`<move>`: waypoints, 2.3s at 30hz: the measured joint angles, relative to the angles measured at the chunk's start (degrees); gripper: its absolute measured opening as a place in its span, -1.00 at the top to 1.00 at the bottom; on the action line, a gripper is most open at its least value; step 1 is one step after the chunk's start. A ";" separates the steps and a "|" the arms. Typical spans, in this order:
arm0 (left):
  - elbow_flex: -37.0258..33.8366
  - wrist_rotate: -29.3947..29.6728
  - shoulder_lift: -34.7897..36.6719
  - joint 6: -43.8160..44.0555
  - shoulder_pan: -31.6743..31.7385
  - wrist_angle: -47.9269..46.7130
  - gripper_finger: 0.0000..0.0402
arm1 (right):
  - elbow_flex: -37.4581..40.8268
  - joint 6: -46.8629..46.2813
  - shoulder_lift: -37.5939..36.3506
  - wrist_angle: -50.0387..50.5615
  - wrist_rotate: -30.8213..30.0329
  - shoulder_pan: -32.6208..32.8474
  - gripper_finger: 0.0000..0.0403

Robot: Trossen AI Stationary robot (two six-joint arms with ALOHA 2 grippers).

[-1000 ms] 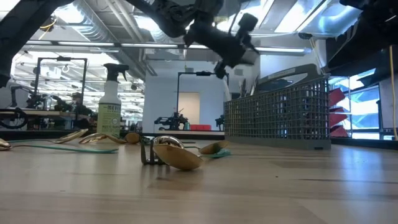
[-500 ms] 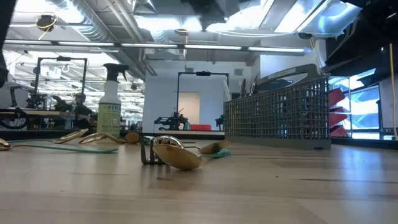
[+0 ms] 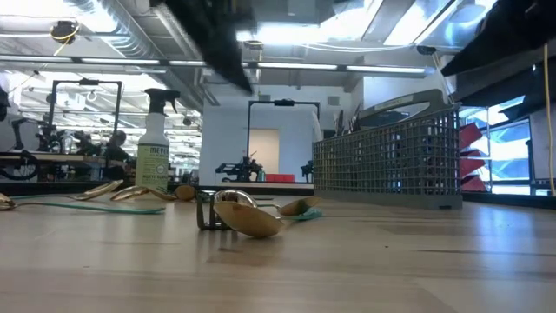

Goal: Sort silverware
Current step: Put the black fork into the silverware basket

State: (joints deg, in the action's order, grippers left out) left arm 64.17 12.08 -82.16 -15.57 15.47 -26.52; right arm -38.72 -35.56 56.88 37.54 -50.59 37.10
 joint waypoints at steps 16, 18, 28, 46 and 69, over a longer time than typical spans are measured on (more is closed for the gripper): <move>-10.17 -7.57 -14.60 6.11 10.62 11.80 0.46 | -0.02 1.51 0.00 -1.40 0.22 0.00 1.00; -10.19 -7.87 -15.58 6.74 10.27 12.00 0.45 | 0.00 1.47 0.00 -1.51 0.92 0.00 1.00; -10.10 -7.33 -16.23 8.09 10.16 9.11 0.42 | 0.00 1.41 0.00 -1.51 1.66 0.00 1.00; -9.82 -5.50 -19.72 7.17 11.41 5.23 0.51 | 0.00 1.38 -0.02 -1.52 1.73 0.00 1.00; 10.68 0.70 -20.05 1.16 7.12 -4.15 1.00 | 0.00 1.39 -0.02 -1.47 1.73 0.00 1.00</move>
State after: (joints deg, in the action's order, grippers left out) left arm 74.84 12.78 -102.21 -14.41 22.59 -30.68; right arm -38.72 -34.17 56.86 36.07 -48.86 37.10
